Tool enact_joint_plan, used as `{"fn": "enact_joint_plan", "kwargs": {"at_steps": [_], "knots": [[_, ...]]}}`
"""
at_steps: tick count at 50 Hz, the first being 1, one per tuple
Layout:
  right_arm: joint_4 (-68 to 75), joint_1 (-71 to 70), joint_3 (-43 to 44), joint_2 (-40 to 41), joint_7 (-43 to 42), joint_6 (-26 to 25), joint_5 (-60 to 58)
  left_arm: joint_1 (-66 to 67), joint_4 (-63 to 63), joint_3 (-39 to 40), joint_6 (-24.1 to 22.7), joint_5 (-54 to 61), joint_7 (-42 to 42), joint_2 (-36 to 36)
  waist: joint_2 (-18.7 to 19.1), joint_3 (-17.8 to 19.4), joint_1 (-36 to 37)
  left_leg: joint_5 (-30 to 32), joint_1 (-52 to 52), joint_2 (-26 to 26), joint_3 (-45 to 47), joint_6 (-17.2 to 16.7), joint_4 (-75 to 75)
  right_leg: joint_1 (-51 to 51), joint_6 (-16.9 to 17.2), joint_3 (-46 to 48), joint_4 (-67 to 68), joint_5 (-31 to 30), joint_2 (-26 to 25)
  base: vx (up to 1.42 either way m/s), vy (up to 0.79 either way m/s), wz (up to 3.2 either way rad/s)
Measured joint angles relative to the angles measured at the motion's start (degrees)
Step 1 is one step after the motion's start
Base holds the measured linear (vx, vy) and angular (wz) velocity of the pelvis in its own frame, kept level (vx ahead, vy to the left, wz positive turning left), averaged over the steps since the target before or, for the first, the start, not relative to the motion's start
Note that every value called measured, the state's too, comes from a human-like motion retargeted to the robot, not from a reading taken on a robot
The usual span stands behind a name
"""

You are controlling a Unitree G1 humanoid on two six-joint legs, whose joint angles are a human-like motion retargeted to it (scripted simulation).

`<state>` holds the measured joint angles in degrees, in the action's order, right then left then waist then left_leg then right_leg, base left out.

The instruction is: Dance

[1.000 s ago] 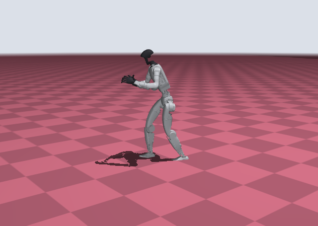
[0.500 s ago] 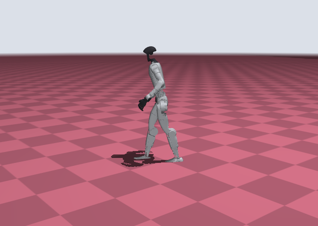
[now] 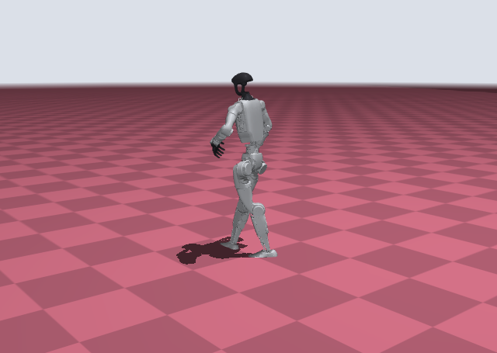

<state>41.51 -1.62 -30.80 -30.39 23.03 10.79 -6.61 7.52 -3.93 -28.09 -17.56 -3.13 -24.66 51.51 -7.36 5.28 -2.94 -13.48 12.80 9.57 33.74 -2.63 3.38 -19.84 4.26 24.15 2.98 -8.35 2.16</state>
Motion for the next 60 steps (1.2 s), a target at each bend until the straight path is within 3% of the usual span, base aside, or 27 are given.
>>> {"fn": "enact_joint_plan", "kwargs": {"at_steps": [8, 18, 25, 32, 42, 50, 60], "knots": [[-14.36, 10.38, 0.05, -9.41, 3.53, 3.47, -1.18, 6.62, -5.14, 1.72, -1.55, -0.32, 1.02, 6.29, -4.51, 0.79, 1.16, 0.25, 2.77, 0.48, 4.59, 0.57, 0.13, -0.85, 2.81, 0.04, 7.81, 1.38, 4.05, -0.11, -0.05, -0.8], [-24.46, 19.03, 2.54, -13.06, 4.0, 5.9, -0.46, 14.22, -6.92, 4.3, -2.64, -0.83, -0.8, 8.47, -8.77, -0.69, 1.05, -0.65, 4.29, 1.27, 7.84, 1.09, 0.33, -3.52, 6.39, -1.71, 17.02, 6.64, 9.22, 0.01, -0.05, -0.52], [-27.16, 22.28, 3.66, -13.0, 1.83, 6.87, -0.61, 15.88, -8.77, 5.75, -3.68, -0.31, -0.58, 9.64, -9.63, -2.17, 0.11, -1.61, 4.7, 1.59, 8.39, 1.03, 0.44, -4.83, 8.28, -2.37, 21.32, 11.96, 11.73, 0.07, -0.06, -0.29], [-25.71, 24.27, 4.5, -10.78, 2.99, 5.21, -1.5, 16.45, -9.95, 7.31, -2.63, 0.89, -2.57, 9.53, -8.9, -3.99, 0.12, -1.67, 4.21, 1.61, 8.48, 1.02, 0.5, -3.97, 9.8, -1.89, 18.28, 13.74, 10.98, 0.08, -0.06, -0.27], [-23.07, 21.81, 4.69, -7.74, 4.19, 2.69, -3.56, 16.91, -9.36, 6.93, -1.23, -1.75, -4.13, 6.99, -6.43, -3.79, -0.18, -1.0, 3.26, 1.47, 9.78, 1.9, 0.39, -3.1, 10.74, -3.2, 12.25, 7.81, 7.74, -0.02, 0.01, -0.34], [-27.01, 19.66, 4.89, -7.26, 1.47, 2.8, -2.39, 17.92, -7.92, 3.26, -1.99, -4.74, -3.81, 6.29, -4.56, -1.44, -2.14, -0.21, 2.14, 0.84, 11.31, 2.11, 0.31, -7.52, 10.74, -7.0, 16.62, -0.7, 6.16, -0.14, 0.02, -0.32], [-30.18, 21.51, 7.92, -6.48, -2.02, 2.25, 0.5, 19.33, -5.2, 3.11, -2.87, -7.15, 0.27, 3.58, -2.72, -3.12, -2.07, 1.5, -2.44, 0.99, 13.77, 1.6, 0.44, -10.53, 10.74, -4.26, 15.73, -8.44, 10.86, -0.08, 0.05, -0.29]]}}
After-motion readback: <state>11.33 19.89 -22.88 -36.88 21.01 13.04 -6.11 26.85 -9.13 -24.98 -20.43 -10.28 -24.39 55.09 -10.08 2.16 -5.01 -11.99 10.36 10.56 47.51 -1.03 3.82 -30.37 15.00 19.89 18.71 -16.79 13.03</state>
